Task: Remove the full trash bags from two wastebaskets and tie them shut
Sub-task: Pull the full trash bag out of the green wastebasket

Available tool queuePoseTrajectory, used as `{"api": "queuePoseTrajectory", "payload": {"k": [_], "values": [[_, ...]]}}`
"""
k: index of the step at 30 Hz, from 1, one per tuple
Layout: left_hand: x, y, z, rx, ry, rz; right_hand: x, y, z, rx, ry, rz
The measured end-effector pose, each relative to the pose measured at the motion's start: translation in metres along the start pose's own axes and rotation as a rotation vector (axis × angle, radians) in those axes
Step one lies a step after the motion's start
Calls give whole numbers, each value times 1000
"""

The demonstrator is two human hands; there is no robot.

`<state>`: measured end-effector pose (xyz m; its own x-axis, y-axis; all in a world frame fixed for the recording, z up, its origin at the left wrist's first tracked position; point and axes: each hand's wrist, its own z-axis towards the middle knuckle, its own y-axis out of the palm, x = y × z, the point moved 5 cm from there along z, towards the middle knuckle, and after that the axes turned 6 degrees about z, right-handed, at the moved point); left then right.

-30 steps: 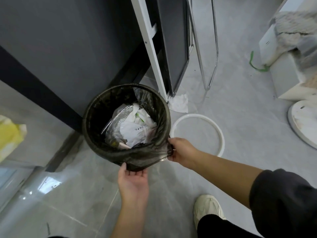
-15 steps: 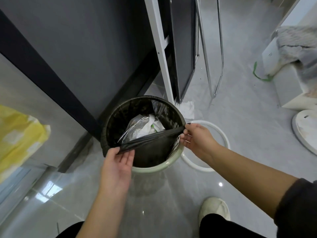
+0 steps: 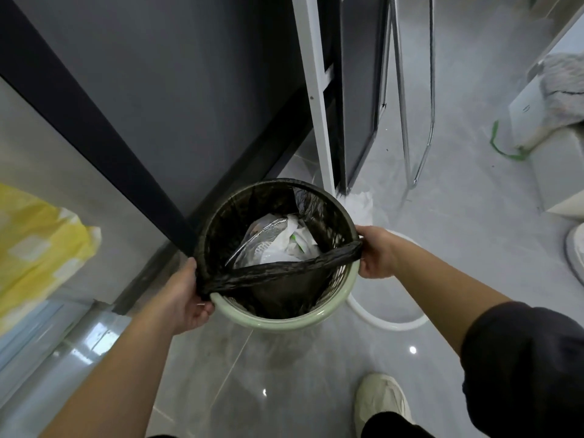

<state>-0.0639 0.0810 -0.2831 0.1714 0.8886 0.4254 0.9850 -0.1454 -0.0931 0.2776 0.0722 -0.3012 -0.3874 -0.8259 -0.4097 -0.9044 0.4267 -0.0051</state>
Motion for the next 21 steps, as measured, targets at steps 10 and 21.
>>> {"api": "queuePoseTrajectory", "payload": {"k": [10, 21], "values": [[5, -10, 10, 172, 248, -383, -19, -2, -7, 134, -386, 109], [32, -36, -21, 457, 515, -104, -50, -2, -32, 131, -716, 38]]}}
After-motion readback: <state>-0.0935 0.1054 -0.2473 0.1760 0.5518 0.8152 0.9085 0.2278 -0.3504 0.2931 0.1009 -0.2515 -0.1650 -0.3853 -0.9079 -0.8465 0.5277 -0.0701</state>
